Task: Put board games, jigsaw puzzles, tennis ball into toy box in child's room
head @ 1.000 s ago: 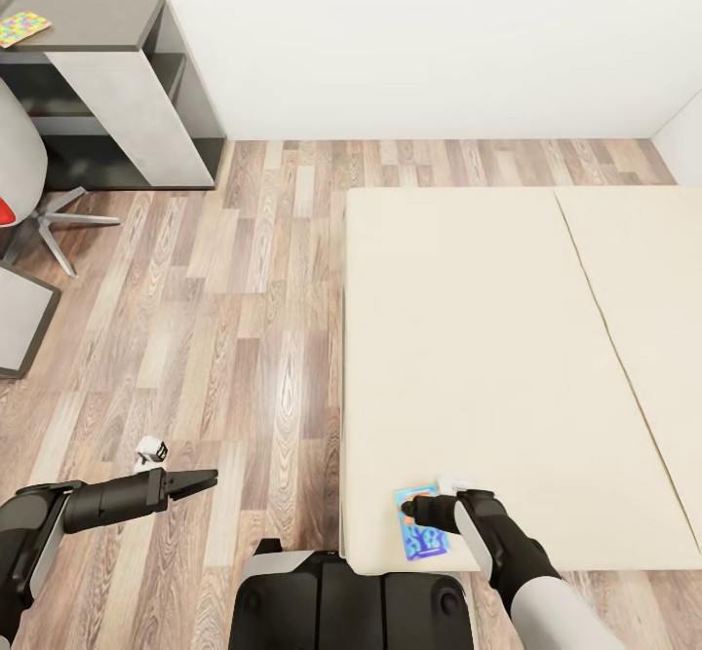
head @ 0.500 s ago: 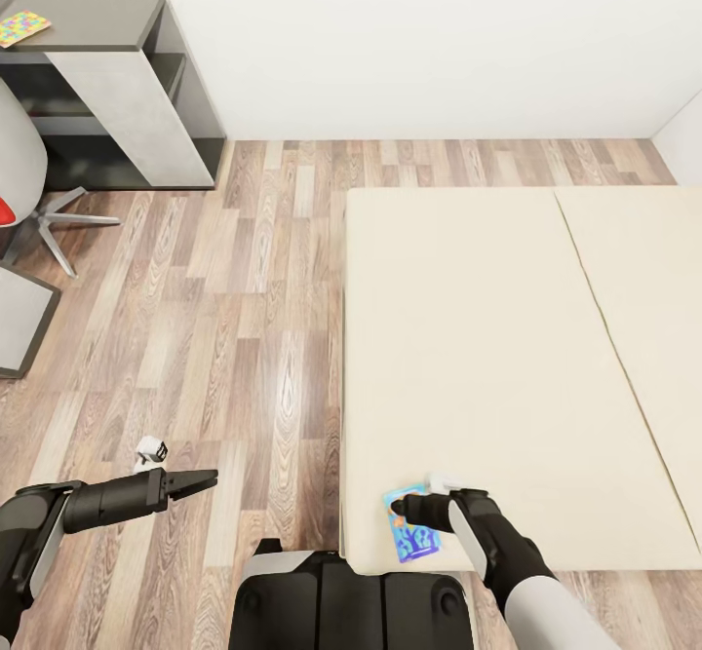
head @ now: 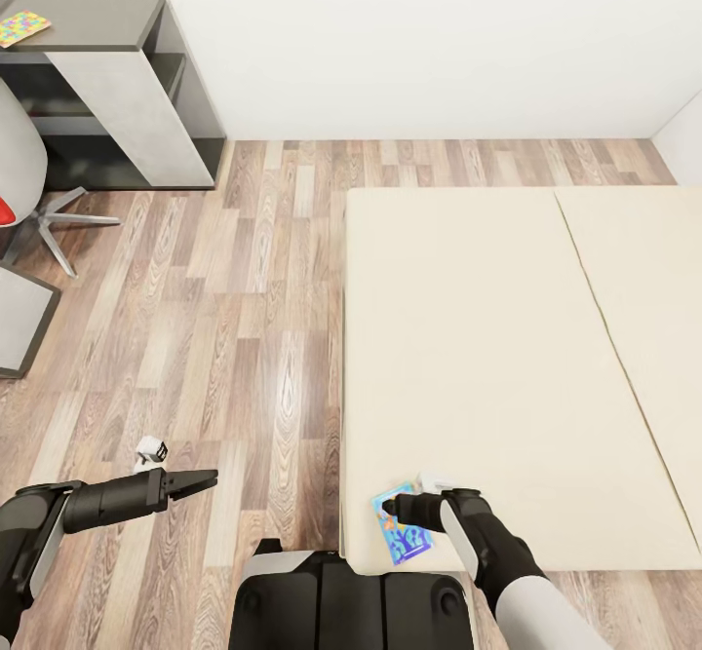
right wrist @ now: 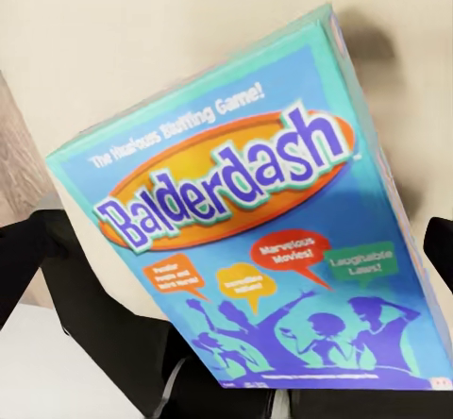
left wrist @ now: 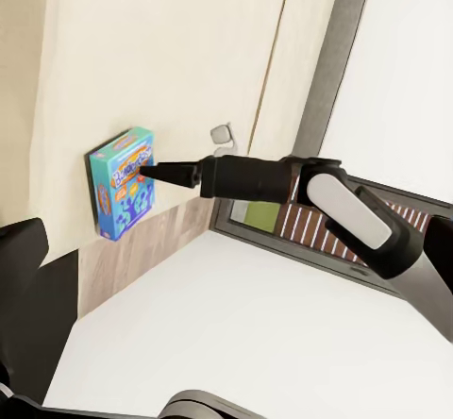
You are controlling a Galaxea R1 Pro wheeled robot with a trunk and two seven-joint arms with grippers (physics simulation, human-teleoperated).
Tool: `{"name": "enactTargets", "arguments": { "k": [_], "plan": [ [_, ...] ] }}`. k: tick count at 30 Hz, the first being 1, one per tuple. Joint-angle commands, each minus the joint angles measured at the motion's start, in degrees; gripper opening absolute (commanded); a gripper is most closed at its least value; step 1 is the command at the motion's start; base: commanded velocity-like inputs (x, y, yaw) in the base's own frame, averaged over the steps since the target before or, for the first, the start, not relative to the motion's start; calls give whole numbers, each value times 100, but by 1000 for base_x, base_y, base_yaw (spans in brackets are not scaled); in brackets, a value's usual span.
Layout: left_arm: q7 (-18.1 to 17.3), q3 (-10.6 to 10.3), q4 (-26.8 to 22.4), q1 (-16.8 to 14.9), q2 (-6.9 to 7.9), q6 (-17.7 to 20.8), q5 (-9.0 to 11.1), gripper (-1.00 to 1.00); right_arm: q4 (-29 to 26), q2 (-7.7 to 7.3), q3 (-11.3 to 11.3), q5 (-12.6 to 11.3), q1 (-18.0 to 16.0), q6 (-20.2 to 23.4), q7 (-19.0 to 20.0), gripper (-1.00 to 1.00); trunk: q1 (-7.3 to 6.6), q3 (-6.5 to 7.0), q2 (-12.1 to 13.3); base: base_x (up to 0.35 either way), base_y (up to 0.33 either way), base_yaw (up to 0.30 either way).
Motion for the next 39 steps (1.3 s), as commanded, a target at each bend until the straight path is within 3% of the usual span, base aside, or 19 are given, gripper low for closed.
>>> {"name": "enactTargets", "arguments": {
  "k": [1, 14, 23, 39],
  "plan": [
    [-22, -1, -2, -1, 1, 61, -3, 100, -5, -11, 11, -53, 0, 30, -20, 100, 3, -6, -9, 0, 0, 0],
    [-22, -1, -2, -1, -1, 61, -3, 100, -2, -116, 14, -28, 1, 30, -19, 100, 3, -6, -9, 0, 0, 0],
    [-22, -1, -1, -1, -6, 61, -3, 100, 4, -110, 14, -35, 1, 30, -17, 100, 3, -6, -9, 0, 0, 0],
    [-22, -1, -1, -1, -6, 61, -3, 100, -2, 138, 14, -43, 1, 38, -11, 100, 3, -6, -9, 0, 0, 0]
  ]
}}
